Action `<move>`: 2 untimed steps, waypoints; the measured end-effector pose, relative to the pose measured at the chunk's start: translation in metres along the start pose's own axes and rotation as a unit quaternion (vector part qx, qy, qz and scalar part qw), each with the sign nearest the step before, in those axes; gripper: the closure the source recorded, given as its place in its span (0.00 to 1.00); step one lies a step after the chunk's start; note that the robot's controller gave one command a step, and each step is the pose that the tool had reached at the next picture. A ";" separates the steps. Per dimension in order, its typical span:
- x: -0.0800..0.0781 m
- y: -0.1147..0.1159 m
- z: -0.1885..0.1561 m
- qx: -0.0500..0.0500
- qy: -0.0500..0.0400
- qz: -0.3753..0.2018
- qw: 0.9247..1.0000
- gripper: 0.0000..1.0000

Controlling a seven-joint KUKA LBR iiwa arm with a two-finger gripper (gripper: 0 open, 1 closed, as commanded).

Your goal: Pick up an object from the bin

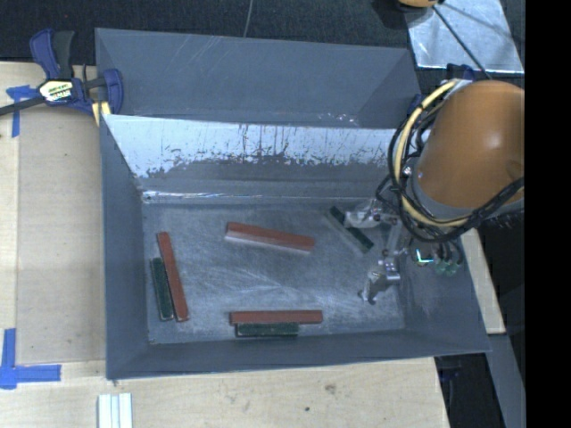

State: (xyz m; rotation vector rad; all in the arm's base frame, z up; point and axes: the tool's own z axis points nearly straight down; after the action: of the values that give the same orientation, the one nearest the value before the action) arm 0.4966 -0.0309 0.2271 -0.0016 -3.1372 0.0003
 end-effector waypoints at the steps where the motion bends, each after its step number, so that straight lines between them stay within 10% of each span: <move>1: -0.002 0.000 -0.003 0.000 -0.004 0.000 1.000 0.00; 2: -0.007 0.041 0.048 0.000 -0.007 0.004 1.000 0.00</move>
Offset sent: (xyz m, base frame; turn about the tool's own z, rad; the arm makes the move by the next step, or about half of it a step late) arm 0.0058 0.0640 -0.0781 0.0070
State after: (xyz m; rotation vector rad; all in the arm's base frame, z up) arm 0.5031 0.0097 0.1789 -0.0150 -3.1517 0.0006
